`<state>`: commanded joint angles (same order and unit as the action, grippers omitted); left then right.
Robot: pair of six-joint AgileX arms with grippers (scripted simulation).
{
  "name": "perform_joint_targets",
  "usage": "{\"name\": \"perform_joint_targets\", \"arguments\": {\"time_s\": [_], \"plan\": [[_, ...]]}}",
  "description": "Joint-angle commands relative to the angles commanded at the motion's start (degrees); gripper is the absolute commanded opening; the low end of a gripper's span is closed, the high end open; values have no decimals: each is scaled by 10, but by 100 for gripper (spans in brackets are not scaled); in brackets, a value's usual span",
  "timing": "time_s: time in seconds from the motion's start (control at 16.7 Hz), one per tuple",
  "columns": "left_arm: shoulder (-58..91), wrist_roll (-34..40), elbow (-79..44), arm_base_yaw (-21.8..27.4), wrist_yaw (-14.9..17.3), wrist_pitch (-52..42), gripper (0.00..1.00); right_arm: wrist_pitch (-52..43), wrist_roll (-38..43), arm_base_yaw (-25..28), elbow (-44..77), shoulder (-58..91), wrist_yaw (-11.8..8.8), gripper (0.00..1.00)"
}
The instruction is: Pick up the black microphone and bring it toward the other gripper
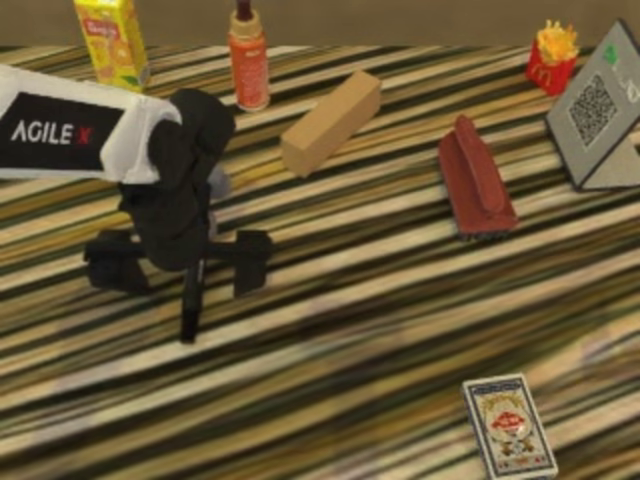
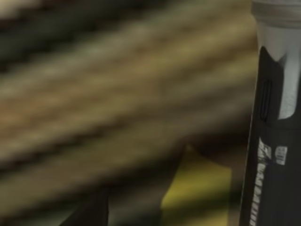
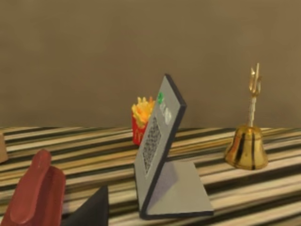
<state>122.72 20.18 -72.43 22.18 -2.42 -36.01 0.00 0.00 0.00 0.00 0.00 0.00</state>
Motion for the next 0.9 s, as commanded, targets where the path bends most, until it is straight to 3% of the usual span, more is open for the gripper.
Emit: {"name": "perform_joint_targets", "arguments": {"time_s": [0.78, 0.9], "plan": [[0, 0, 0, 0, 0, 0, 2, 0, 0, 0, 0, 0, 0, 100], [0, 0, 0, 0, 0, 0, 0, 0, 0, 0, 0, 0, 0, 100]]}}
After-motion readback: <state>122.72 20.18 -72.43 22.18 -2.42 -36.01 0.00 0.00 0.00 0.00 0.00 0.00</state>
